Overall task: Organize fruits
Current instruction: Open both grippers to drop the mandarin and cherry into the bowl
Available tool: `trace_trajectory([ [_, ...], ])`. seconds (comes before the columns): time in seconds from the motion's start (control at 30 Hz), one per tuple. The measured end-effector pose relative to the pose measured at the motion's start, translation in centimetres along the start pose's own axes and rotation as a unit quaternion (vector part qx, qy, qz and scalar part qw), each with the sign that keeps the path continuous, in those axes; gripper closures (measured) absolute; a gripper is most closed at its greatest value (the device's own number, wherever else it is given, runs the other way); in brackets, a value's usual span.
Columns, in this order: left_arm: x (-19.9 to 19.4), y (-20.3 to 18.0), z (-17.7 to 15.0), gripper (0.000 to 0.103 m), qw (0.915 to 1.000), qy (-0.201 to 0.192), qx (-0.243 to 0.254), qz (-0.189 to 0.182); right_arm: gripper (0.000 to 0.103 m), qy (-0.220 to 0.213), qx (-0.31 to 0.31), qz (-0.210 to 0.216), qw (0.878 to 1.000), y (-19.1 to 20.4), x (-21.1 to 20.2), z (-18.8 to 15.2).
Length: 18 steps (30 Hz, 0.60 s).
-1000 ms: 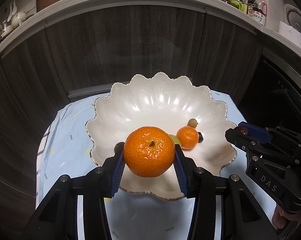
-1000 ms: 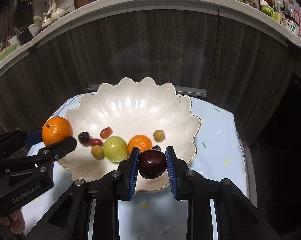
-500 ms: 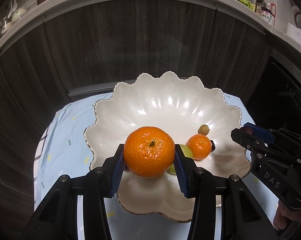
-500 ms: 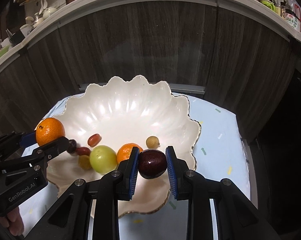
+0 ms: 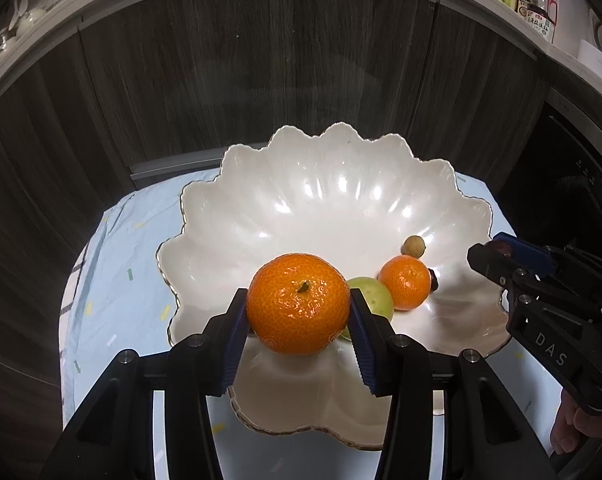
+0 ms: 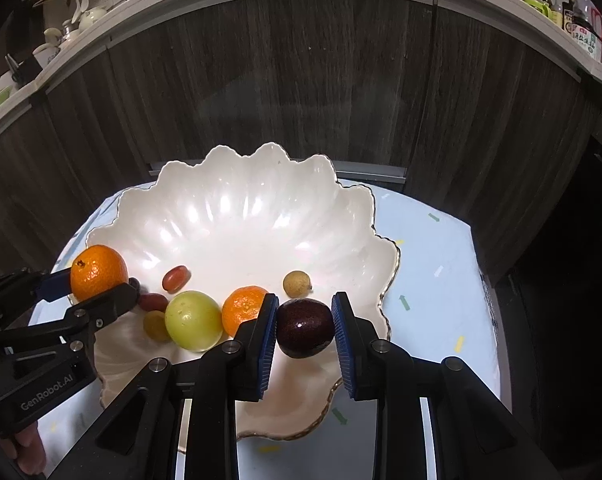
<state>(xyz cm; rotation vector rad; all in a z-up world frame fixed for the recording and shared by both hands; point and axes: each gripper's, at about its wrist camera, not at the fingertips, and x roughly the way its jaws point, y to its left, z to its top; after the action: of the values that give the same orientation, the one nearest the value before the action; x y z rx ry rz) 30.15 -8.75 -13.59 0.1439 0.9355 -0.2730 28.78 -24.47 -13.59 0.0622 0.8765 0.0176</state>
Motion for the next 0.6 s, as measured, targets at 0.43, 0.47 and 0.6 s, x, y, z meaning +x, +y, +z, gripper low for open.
trace_trajectory([
  [0.43,-1.9,0.3,0.3,0.021,0.9994,-0.027,-0.002,0.024,0.024,-0.033,0.008,-0.025,0.999,-0.2,-1.7,0.2],
  [0.47,-2.1,0.3,0.3,0.019,0.9993,-0.028,-0.004,0.025,0.023,-0.035,0.008,-0.028,0.999,-0.2,-1.9,0.2],
  [0.6,-2.9,0.3,0.1,0.018,0.9991,-0.031,-0.009,0.027,0.020,-0.035,0.013,-0.037,0.999,-0.2,-2.6,0.2],
])
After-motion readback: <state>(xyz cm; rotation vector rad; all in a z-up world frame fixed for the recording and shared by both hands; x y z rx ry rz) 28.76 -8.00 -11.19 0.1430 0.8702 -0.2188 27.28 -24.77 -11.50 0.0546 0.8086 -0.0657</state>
